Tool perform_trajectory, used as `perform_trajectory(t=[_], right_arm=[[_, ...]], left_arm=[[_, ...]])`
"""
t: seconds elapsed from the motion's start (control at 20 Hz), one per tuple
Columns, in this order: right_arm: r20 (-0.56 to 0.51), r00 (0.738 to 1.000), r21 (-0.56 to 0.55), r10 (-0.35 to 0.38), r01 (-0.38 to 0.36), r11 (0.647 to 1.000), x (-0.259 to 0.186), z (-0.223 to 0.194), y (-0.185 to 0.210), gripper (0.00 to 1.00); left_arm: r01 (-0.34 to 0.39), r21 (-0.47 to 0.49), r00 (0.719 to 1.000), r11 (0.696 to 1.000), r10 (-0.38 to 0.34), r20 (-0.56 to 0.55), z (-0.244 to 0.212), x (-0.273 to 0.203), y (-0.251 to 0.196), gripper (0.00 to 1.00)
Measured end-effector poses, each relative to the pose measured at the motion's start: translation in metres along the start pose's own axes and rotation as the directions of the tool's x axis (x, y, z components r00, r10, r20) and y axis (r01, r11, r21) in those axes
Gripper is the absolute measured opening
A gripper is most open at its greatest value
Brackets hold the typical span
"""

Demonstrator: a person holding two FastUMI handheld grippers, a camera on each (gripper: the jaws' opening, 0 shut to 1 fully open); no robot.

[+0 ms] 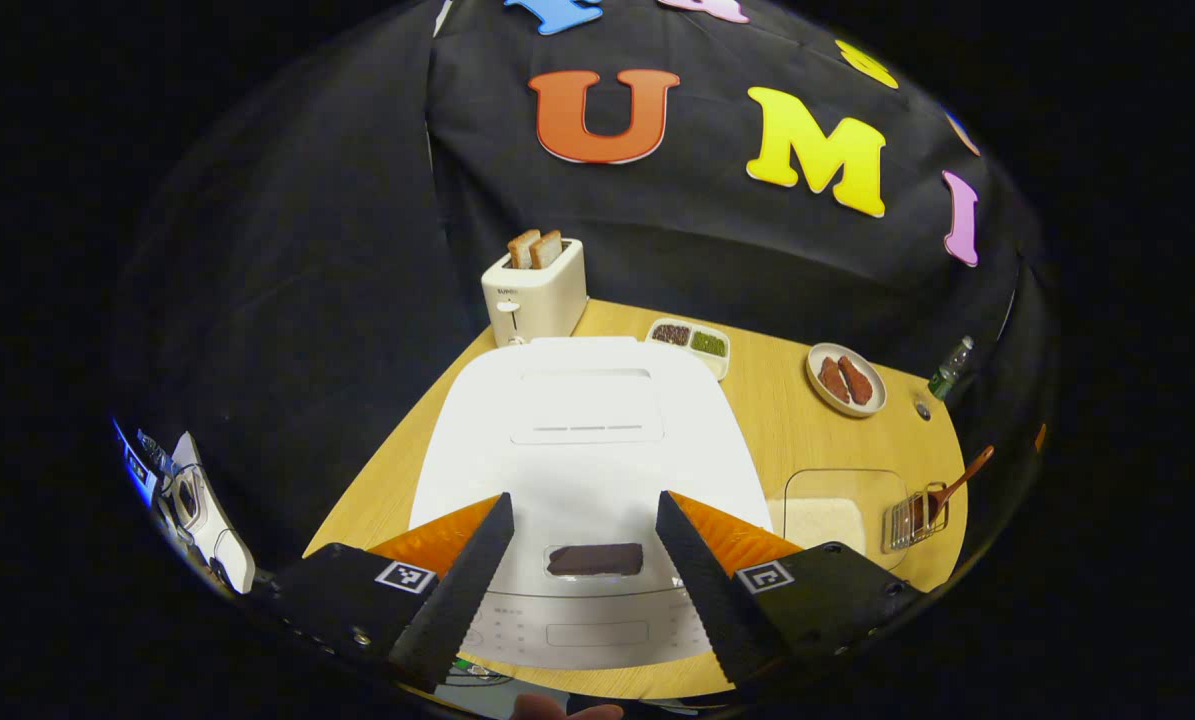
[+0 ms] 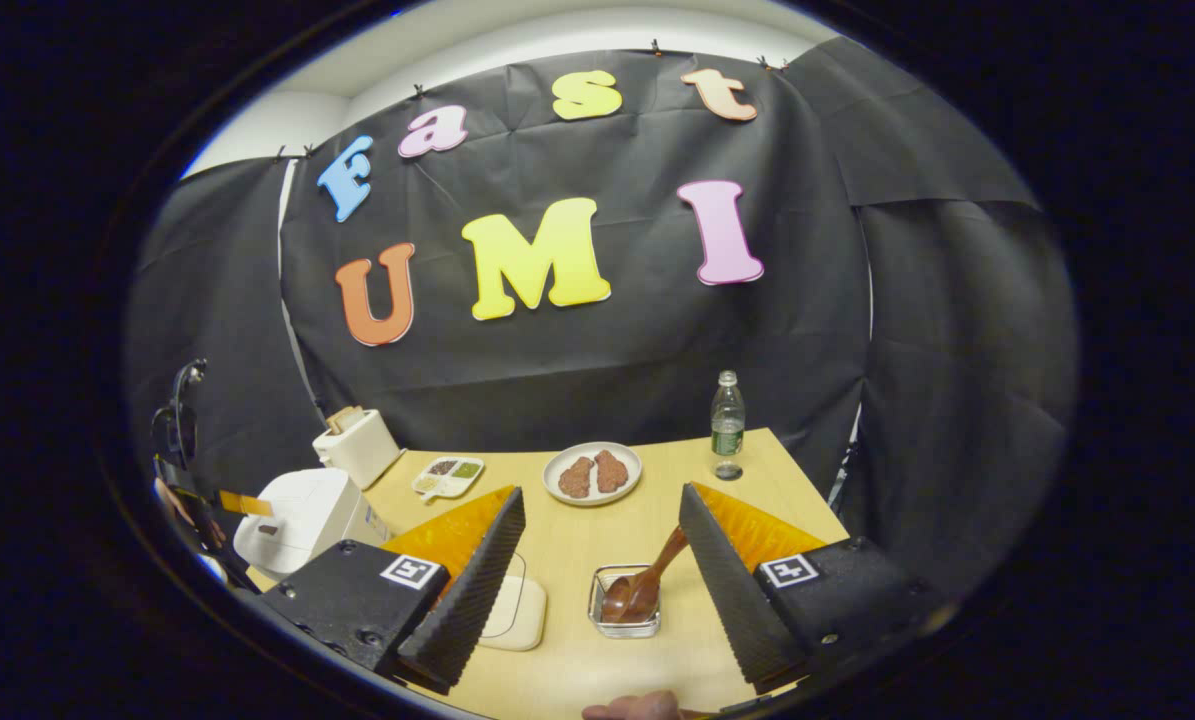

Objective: Close the left gripper, press the button to open the rice cooker; take a wooden spoon from the chopstick holder with the right hand, scoop a spoonful of rice and pour it into the rice cooker, then put the wooden spoon back into the chopstick holder.

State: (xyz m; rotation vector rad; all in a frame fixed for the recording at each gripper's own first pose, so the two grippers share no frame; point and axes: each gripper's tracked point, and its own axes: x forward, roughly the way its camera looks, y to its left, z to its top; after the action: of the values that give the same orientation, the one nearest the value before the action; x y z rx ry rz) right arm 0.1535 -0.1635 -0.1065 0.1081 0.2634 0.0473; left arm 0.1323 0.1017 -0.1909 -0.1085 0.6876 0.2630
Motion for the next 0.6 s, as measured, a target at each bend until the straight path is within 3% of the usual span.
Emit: perform_trajectory(t=[0.3, 0.6], right_arm=[[0.076, 0.997, -0.022, -0.009, 0.010, 1.000, -0.036, 0.026, 0.026, 1.00], [0.189, 0.981, -0.056, -0.040, 0.051, 0.997, -0.109, 0.060, 0.060, 0.99]], left_arm=[[0.090, -0.020, 0.973, 0.996, -0.083, 0.214, 0.055, -0.077, -0.020, 0.93], [0.195, 0.060, 0.910, 0.979, -0.203, 0.363, 0.059, -0.174, -0.039, 0.93]])
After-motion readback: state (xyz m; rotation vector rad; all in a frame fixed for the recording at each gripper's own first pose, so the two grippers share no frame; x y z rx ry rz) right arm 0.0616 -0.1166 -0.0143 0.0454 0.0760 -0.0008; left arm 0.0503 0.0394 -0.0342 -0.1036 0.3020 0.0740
